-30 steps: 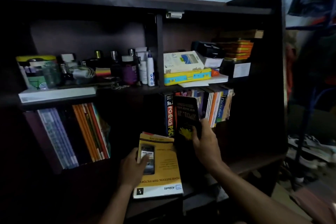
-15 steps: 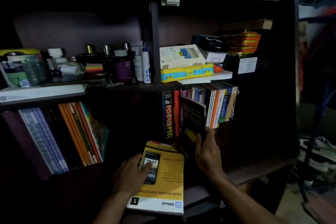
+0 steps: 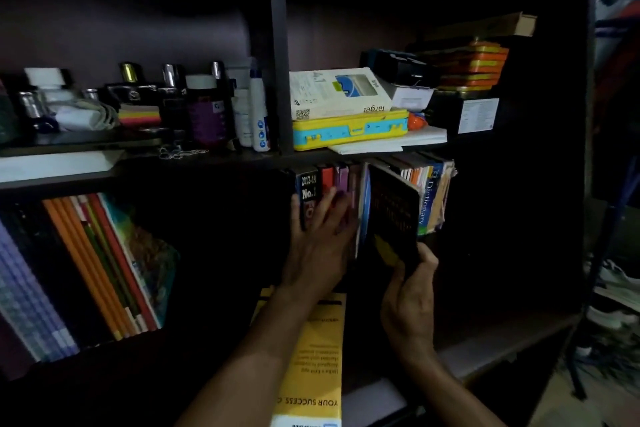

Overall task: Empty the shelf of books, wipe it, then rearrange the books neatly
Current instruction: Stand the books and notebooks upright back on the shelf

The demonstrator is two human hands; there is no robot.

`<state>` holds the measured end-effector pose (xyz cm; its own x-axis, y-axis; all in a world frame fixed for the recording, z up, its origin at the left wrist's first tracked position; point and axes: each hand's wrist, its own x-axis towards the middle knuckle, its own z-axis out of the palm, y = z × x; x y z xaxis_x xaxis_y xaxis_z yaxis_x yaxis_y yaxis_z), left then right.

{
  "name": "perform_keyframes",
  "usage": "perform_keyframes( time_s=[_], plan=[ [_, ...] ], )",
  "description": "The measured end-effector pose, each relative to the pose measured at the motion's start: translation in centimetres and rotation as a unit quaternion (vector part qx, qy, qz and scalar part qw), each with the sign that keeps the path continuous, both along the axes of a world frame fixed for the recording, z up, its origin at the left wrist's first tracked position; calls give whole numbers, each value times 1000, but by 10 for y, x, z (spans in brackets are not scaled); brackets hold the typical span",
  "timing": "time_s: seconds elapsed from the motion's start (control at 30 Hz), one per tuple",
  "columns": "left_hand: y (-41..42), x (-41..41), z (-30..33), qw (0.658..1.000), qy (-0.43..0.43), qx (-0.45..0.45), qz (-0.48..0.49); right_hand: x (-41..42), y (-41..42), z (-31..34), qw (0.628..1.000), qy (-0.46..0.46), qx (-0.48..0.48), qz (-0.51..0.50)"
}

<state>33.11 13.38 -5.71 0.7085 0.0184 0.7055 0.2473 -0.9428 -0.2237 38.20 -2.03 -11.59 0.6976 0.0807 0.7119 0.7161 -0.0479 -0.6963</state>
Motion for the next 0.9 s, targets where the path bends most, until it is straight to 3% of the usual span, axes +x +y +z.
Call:
perform_keyframes(
  time_s=[0.13, 0.33, 0.57, 0.9],
  plan=[
    [3, 34, -3, 996, 35, 10, 80, 4, -1, -3, 1000, 25, 7, 11],
    [17, 24, -18, 979, -121, -86, 140, 2, 1, -2, 999, 20, -15, 48],
    [48, 11, -35, 987, -55, -56, 140, 1, 4, -5, 992, 5, -85, 94],
    [56, 2, -29, 992, -77, -80, 64, -4, 3, -5, 987, -46, -74, 135]
  ],
)
